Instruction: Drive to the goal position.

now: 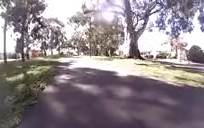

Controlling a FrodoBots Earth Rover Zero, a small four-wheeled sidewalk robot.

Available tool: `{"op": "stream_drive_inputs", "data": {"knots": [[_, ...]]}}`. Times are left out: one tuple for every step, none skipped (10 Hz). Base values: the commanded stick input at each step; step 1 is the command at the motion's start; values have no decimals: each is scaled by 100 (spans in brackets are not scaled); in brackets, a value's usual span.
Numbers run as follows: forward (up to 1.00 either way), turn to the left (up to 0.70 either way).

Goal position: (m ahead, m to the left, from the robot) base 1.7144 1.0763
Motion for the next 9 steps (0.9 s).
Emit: {"op": "stream_drive_inputs", "data": {"knots": [[70, 0], [70, 0], [70, 0], [70, 0], [70, 0], [70, 0], [70, 0], [70, 0], [70, 0]]}}
